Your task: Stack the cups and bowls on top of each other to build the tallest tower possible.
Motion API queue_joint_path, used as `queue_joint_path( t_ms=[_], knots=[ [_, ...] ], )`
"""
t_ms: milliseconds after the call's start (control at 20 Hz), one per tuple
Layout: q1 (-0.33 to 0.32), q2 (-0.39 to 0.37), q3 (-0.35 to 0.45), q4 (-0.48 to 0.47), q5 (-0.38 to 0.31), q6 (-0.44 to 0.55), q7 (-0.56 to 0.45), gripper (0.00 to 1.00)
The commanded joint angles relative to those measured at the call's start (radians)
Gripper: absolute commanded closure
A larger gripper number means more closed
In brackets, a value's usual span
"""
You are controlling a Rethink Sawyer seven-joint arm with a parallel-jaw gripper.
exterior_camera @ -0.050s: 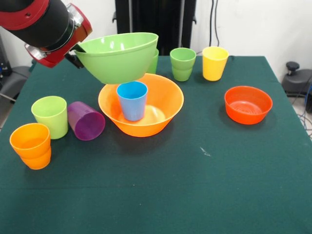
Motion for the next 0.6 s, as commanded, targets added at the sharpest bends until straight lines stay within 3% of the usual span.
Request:
queue_joint_path(
  t_ms=[50,600],
  knots=[
    [0.037,-0.021,-0.065,0.068,0.023,-0.114,0.139,1.00],
    [0.033,-0.029,-0.077,0.088,0.047,-0.128,0.136,1.00]
  ],
)
